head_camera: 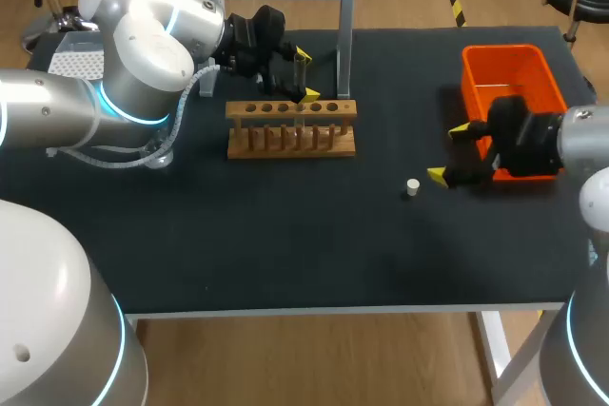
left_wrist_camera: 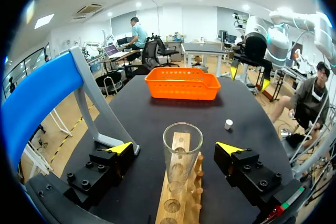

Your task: Invert the test tube, pick up the pipette, mount the tip to pipette, aspirate from beaker and dispense into the tube, eject the tip, return the pipette, and cap with the stopper.

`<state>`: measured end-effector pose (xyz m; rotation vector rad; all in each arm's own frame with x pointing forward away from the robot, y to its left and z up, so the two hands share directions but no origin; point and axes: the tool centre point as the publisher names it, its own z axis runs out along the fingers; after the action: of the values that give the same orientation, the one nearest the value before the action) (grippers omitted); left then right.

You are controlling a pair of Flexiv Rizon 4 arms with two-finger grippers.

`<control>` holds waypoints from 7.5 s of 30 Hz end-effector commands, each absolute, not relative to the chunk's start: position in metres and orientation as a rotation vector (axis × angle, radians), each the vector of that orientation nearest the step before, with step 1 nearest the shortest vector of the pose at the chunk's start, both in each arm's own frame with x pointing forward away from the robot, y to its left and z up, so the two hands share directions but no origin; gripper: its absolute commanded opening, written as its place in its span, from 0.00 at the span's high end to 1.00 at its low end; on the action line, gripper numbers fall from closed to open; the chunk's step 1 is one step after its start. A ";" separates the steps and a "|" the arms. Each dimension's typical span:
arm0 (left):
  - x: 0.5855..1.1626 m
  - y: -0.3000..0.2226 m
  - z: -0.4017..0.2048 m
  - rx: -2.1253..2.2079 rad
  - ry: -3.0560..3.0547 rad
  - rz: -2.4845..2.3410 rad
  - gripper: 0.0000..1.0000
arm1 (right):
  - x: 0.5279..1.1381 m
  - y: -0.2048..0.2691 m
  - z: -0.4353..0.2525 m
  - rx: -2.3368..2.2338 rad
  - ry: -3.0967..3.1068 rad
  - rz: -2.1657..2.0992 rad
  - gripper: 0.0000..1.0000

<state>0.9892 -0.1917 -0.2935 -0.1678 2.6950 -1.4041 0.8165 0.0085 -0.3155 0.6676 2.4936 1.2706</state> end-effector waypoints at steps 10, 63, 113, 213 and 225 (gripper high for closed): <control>0.989 -0.192 -0.293 -0.168 2.699 -1.400 0.00 | 0.820 0.022 -0.343 0.762 2.499 1.219 0.09; 0.989 -0.192 -0.293 -0.168 2.699 -1.400 0.00 | 0.824 0.024 -0.401 0.831 2.574 1.067 0.40; 0.989 -0.192 -0.293 -0.168 2.699 -1.400 0.00 | 0.844 0.031 -0.425 0.869 2.553 1.028 0.47; 0.989 -0.192 -0.293 -0.168 2.699 -1.400 0.00 | 0.862 0.084 -0.230 0.442 2.653 1.225 1.00; 0.989 -0.192 -0.293 -0.168 2.699 -1.400 0.00 | 0.894 0.107 -0.223 0.331 2.665 1.254 1.00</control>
<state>0.9892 -0.1916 -0.2935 -0.1678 2.6951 -1.4039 0.8712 0.0943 -0.2215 0.3604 2.6380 1.2412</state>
